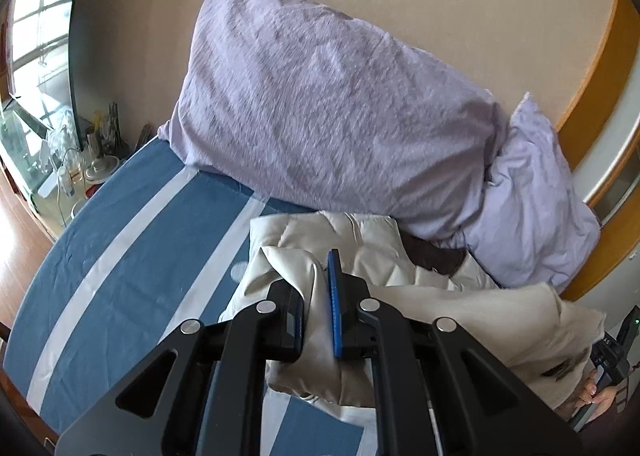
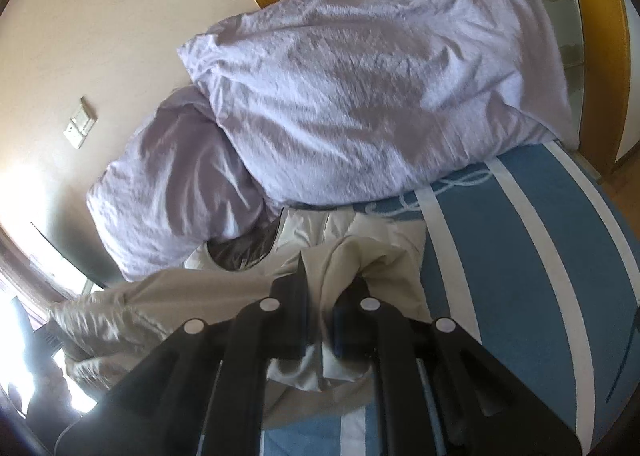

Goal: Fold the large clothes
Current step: 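Lift the hem with both tools and fold it up toward the collar, then open the left tool to release the hem while the right tool keeps holding it, then press the folded jacket flat with the left tool while the right tool holds the fold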

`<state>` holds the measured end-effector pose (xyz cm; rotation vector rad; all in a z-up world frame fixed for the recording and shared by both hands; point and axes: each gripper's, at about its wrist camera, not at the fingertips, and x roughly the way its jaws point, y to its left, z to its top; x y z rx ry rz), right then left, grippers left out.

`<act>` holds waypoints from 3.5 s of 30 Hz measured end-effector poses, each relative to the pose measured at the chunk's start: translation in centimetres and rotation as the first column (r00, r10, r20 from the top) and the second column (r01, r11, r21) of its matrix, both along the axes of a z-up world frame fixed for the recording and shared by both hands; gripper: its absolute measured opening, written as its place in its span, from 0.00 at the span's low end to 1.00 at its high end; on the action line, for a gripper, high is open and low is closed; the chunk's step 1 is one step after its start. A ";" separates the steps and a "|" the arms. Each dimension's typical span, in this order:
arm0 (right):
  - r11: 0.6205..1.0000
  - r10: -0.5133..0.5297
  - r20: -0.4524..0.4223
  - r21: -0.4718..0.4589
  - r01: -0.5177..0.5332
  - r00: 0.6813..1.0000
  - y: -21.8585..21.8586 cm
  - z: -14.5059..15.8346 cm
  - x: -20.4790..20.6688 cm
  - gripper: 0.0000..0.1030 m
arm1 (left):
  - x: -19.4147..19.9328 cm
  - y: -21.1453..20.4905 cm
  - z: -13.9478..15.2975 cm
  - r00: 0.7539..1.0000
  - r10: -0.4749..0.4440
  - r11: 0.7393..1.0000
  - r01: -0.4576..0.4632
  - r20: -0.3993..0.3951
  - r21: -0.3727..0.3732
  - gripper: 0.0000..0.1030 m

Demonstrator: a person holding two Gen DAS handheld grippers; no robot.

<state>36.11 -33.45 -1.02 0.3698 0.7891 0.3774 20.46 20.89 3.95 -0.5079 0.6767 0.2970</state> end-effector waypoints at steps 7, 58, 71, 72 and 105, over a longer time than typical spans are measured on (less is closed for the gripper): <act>0.999 -0.008 -0.048 -0.044 0.006 0.999 1.6 -1.0 5.0 0.09 | 5.3 1.1 -0.7 0.998 0.040 0.999 -0.041 -0.051 -0.011 0.09; 0.945 0.257 -0.198 -0.155 -0.289 0.946 17.5 -5.6 11.7 0.57 | 17.0 -6.4 -7.0 0.964 -0.088 0.994 0.100 -0.250 0.035 0.84; 0.878 0.255 -0.267 -0.338 -0.338 0.929 23.2 -11.3 11.5 0.14 | 17.1 -8.9 -8.2 0.961 -0.074 0.986 0.111 -0.268 0.123 0.85; 0.876 0.253 -0.257 -0.348 -0.333 0.933 23.4 -11.2 11.6 0.09 | 17.2 -8.9 -8.3 0.961 -0.075 0.986 0.111 -0.266 0.124 0.85; 0.904 0.140 -0.161 -0.381 -0.193 0.977 23.2 -9.5 16.0 0.04 | 18.5 -11.4 -8.4 0.964 -0.139 0.967 0.182 -0.227 0.181 0.87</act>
